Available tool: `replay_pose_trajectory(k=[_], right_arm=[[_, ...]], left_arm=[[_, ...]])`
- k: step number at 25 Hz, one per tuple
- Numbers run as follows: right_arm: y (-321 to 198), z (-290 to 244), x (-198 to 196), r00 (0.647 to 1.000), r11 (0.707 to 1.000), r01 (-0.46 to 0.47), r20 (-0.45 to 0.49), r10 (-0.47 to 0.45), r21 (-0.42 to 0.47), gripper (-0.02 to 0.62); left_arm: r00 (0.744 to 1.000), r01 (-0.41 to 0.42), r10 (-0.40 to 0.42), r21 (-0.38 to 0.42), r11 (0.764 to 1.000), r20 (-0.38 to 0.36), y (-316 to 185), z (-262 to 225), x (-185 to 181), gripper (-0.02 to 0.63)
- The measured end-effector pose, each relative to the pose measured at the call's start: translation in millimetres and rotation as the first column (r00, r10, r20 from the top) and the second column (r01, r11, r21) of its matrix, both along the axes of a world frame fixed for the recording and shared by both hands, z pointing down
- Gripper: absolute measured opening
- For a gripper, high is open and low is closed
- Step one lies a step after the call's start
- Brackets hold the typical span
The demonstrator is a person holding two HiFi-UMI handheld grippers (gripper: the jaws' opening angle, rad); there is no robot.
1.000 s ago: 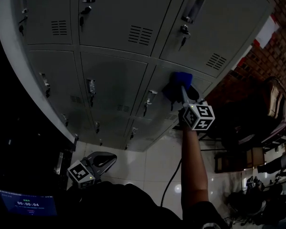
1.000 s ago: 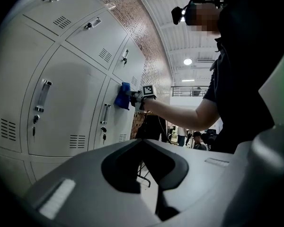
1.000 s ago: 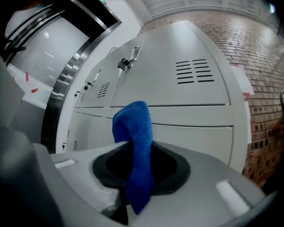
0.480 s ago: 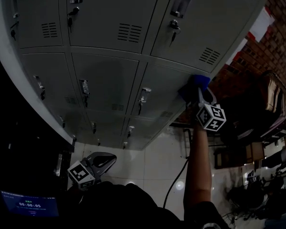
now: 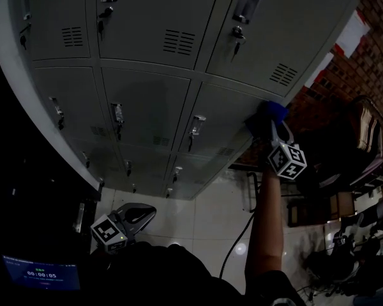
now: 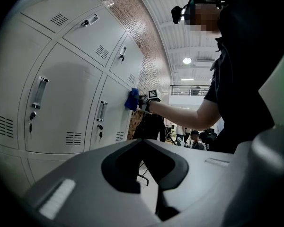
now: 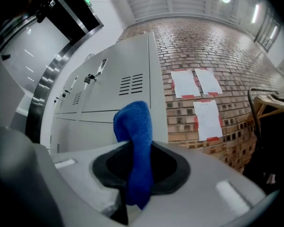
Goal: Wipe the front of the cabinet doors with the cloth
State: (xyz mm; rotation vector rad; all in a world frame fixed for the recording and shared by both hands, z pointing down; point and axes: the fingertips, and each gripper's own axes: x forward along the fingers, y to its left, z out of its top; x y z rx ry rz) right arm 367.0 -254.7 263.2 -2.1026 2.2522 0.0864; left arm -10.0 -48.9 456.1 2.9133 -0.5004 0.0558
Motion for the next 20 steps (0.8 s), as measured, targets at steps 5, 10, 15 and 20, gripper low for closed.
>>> replay_pose_trajectory(k=[5, 10, 15, 20], right_arm=[[7.8, -1.6, -68.9, 0.989, 0.99, 0.138, 0.038, -0.139, 0.031, 0.078], [-4.7, 16.5, -144.4, 0.964, 0.964, 0.265, 0.01, -0.265, 0.006, 0.078], [-28.5, 35.2, -201.4, 0.938, 0.937, 0.346, -0.006, -0.347, -0.038, 0.078], [-49.4, 48.9, -230.7, 0.927, 0.925, 0.373, -0.007, -0.374, -0.07, 0.078]], left_arm=[[1.0, 0.018, -0.018, 0.0, 1.0, -0.003, 7.0, -1.4, -10.5, 0.0], [0.999, 0.039, -0.039, -0.004, 0.999, -0.011, 14.2, -8.8, -23.0, 0.0], [0.995, 0.098, -0.098, -0.016, 0.995, -0.006, 14.4, -6.4, -48.3, 0.0], [0.99, 0.144, -0.144, -0.019, 0.989, -0.003, 14.2, -3.7, -69.2, 0.0]])
